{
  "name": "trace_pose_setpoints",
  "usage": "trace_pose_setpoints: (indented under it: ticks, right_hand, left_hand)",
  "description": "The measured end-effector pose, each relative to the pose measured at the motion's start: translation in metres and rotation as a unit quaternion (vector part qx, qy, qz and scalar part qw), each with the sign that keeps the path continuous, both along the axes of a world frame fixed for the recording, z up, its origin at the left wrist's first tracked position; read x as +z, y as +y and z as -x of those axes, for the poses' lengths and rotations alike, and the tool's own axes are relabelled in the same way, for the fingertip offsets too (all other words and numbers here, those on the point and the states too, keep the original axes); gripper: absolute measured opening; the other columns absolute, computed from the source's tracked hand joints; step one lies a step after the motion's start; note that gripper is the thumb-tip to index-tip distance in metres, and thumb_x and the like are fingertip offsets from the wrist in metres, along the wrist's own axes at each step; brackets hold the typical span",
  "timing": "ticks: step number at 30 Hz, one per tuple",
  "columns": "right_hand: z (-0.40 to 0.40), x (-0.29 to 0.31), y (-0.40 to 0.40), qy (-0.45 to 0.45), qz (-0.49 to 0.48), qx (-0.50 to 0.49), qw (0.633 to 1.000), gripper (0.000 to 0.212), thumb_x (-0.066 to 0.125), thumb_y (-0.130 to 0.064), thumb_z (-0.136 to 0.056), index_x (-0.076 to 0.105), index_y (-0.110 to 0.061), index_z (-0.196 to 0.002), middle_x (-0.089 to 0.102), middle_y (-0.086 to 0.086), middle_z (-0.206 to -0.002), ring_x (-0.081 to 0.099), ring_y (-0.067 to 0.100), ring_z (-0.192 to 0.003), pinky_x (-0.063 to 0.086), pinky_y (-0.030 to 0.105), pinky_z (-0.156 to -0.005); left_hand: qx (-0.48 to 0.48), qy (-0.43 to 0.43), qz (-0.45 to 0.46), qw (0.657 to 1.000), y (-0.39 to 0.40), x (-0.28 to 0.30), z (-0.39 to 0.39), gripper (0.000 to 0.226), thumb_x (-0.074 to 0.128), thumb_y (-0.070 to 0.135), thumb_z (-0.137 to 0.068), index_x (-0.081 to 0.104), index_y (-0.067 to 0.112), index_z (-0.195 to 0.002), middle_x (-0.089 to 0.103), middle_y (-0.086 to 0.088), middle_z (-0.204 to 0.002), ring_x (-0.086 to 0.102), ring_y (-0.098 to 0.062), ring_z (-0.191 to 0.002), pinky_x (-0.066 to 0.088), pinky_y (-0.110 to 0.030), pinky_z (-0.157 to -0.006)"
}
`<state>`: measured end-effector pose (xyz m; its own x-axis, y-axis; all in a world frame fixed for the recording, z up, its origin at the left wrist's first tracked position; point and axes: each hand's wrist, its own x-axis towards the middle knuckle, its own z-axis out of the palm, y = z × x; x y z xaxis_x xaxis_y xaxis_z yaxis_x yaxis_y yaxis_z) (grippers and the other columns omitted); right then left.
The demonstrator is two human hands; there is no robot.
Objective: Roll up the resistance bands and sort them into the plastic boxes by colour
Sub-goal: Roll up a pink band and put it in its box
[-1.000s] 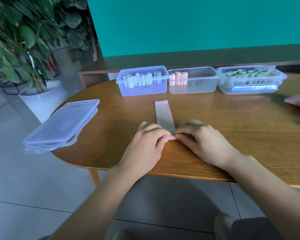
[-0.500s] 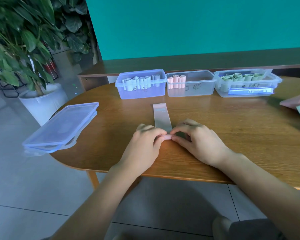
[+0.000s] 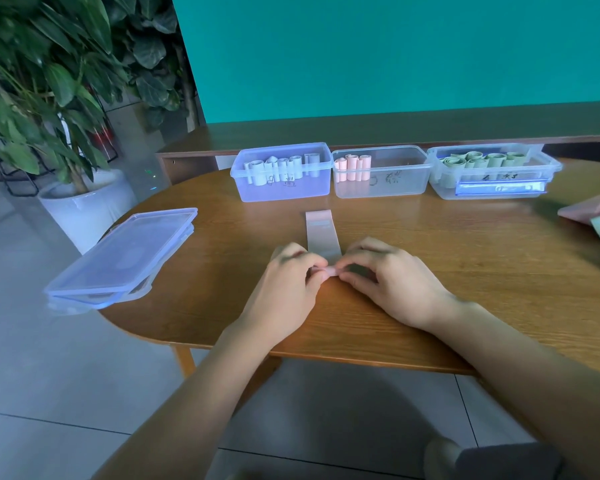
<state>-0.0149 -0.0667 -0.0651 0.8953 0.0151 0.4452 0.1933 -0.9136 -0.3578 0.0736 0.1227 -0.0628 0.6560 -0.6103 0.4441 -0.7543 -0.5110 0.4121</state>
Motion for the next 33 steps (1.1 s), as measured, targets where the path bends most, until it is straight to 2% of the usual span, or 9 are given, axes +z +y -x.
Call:
trace_pose_setpoints:
  ticks: [6,10,15,19,21,22,25,29,33]
  right_hand:
    - [-0.009,0.002,-0.004,0.008,-0.009,0.001,1.000,0.017,0.059,-0.037,-0.101,0.069,-0.039,-0.115,0.059,-0.022,-0.116,0.059,0.004,-0.097,0.056,0.038,-0.076]
    - [-0.013,0.002,-0.007,0.005,-0.010,0.008,1.000,0.020,0.058,-0.037,-0.102,0.070,-0.038,-0.118,0.060,-0.020,-0.115,0.059,0.002,-0.098,0.055,0.033,-0.076]
    - [-0.014,0.001,-0.008,-0.006,-0.003,0.006,1.000,0.025,0.060,-0.039,-0.100,0.067,-0.035,-0.124,0.057,-0.019,-0.119,0.049,-0.006,-0.082,0.048,0.023,-0.070]
    - [-0.015,0.001,-0.008,-0.014,-0.013,0.002,1.000,0.032,0.061,-0.031,-0.099,0.061,-0.031,-0.131,0.051,-0.025,-0.116,0.048,-0.017,-0.080,0.051,0.027,-0.070]
    - [-0.016,0.004,-0.008,0.002,-0.023,0.003,1.000,0.035,0.053,-0.028,-0.099,0.059,-0.031,-0.134,0.048,-0.029,-0.115,0.050,-0.018,-0.087,0.052,0.030,-0.076]
    - [-0.017,0.006,-0.007,0.025,-0.023,0.004,0.999,0.039,0.046,-0.033,-0.098,0.058,-0.033,-0.135,0.050,-0.029,-0.120,0.052,-0.016,-0.097,0.052,0.032,-0.081]
    - [-0.019,0.015,-0.007,0.102,0.012,0.000,0.995,0.052,0.026,-0.046,-0.092,0.060,-0.040,-0.132,0.052,-0.027,-0.138,0.050,0.002,-0.125,0.047,0.033,-0.092]
    - [-0.021,0.020,-0.011,0.120,0.022,-0.014,0.992,0.038,0.040,-0.024,-0.101,0.067,-0.040,-0.123,0.057,-0.028,-0.135,0.053,0.004,-0.122,0.043,0.028,-0.086]
    - [-0.024,0.017,-0.014,0.109,0.002,-0.026,0.994,0.035,0.045,-0.025,-0.099,0.072,-0.038,-0.117,0.062,-0.026,-0.131,0.054,0.004,-0.123,0.047,0.030,-0.096]
  left_hand:
    - [0.003,-0.026,-0.005,1.000,-0.003,0.001,-0.001,0.027,0.055,0.039,-0.102,0.071,0.025,-0.118,0.056,0.009,-0.112,0.044,-0.002,-0.106,0.033,-0.013,-0.088]
    - [-0.015,-0.031,0.000,0.999,-0.004,0.003,-0.004,0.015,0.060,0.028,-0.099,0.068,0.026,-0.111,0.060,0.011,-0.108,0.047,-0.005,-0.105,0.041,-0.020,-0.086]
    - [-0.009,-0.017,0.002,1.000,-0.007,0.002,-0.008,0.011,0.062,0.028,-0.098,0.069,0.027,-0.107,0.062,0.011,-0.104,0.049,-0.007,-0.102,0.040,-0.020,-0.084]
    - [-0.011,-0.015,0.002,1.000,-0.006,0.001,-0.009,0.010,0.063,0.028,-0.097,0.068,0.028,-0.106,0.061,0.012,-0.104,0.048,-0.005,-0.102,0.040,-0.019,-0.084]
    - [-0.015,-0.013,0.006,1.000,-0.006,0.002,-0.008,0.010,0.065,0.024,-0.096,0.068,0.027,-0.105,0.061,0.011,-0.101,0.048,-0.005,-0.101,0.039,-0.019,-0.084]
    - [-0.016,-0.013,0.009,1.000,-0.007,0.002,-0.008,0.010,0.066,0.022,-0.095,0.068,0.027,-0.104,0.062,0.011,-0.100,0.048,-0.005,-0.100,0.038,-0.019,-0.083]
    - [-0.019,-0.011,0.020,1.000,-0.007,0.003,-0.009,0.009,0.068,0.017,-0.092,0.070,0.024,-0.098,0.063,0.012,-0.094,0.046,-0.003,-0.093,0.033,-0.013,-0.079]
    - [-0.025,-0.003,0.024,0.999,-0.004,0.004,-0.008,0.010,0.069,0.015,-0.091,0.069,0.024,-0.095,0.063,0.013,-0.091,0.045,-0.002,-0.091,0.034,-0.008,-0.078]
    - [-0.023,0.001,0.013,1.000,-0.004,0.003,-0.008,0.012,0.066,0.016,-0.094,0.068,0.027,-0.099,0.063,0.013,-0.095,0.046,-0.003,-0.094,0.034,-0.011,-0.077]
